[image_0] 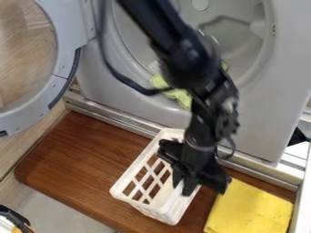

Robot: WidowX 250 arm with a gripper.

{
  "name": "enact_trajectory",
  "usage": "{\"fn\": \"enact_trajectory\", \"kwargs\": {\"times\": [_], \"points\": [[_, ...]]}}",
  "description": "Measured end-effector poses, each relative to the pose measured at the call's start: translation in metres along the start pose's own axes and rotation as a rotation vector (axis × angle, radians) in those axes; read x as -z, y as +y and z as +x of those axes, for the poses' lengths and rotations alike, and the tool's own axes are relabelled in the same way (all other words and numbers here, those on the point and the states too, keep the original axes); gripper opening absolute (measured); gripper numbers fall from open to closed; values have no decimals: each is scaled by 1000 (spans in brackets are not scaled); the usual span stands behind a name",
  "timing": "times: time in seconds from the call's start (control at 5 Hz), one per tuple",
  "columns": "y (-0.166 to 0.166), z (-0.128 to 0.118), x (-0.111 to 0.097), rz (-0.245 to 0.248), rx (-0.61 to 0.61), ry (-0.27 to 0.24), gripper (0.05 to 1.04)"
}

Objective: Move the white basket to the left side of the washing machine

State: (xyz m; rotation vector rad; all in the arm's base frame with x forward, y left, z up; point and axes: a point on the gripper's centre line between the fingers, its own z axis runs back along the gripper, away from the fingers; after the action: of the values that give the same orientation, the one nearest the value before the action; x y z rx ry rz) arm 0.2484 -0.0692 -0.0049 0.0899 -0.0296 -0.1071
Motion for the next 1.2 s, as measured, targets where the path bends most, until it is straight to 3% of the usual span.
{"fn": "enact_trajectory", "kwargs": {"times": [0.2,0.4,0.6,1.2], "points": [[36,-8,-23,-65,-32,-21,89],[78,-15,-21,-65,-33,-24,89],[113,-18,-9,-36,-34,-31,89],[150,-15,30,62,-1,1,89]]}}
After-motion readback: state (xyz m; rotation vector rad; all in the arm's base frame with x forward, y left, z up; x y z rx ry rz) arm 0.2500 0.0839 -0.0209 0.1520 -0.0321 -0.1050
